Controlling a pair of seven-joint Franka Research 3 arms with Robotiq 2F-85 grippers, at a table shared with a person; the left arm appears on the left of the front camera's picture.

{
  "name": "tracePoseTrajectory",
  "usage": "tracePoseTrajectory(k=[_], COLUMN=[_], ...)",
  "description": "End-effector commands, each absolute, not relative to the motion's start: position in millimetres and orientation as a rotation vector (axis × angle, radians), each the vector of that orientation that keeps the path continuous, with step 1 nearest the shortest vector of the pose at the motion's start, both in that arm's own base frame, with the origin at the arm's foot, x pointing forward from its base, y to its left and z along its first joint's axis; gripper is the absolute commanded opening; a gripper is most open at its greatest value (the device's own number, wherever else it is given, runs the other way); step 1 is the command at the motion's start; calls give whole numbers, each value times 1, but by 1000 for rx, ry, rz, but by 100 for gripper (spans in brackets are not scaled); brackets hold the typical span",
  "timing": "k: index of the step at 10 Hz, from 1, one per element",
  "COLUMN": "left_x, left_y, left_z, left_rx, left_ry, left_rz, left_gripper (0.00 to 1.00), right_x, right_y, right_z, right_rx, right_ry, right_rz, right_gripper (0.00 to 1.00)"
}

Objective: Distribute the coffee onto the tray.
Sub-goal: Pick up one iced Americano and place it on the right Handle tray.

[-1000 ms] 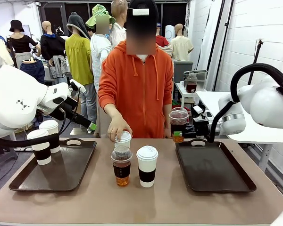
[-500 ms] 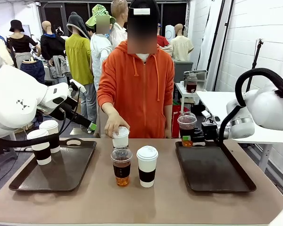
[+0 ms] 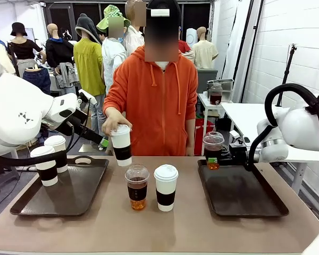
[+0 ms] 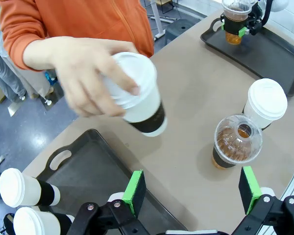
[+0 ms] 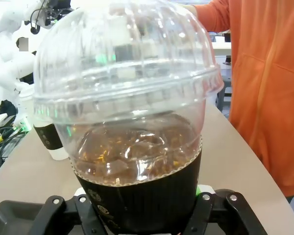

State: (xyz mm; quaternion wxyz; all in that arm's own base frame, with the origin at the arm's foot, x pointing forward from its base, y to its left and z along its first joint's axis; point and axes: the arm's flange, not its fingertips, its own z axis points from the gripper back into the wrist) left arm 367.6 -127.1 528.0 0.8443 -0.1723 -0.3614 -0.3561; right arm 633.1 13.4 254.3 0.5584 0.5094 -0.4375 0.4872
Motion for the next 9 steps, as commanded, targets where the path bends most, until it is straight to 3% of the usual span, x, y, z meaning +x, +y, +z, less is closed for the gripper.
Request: tracePoseTrajectory(k=[1,9], left_x=[368,368], left_y=[-126,-126], left_z=[528,528], left_rx=[-371,-371], left_ry=[-761,-761], left_rz=[-751,-751], left_gripper=[100,100], right_x=[639,644], right_y=[8,10], right_z=[252,214], right_rx=[1236,1250], right_ry=[-1085,-1133], right_rz=[1142,1101], right_gripper=[66,66])
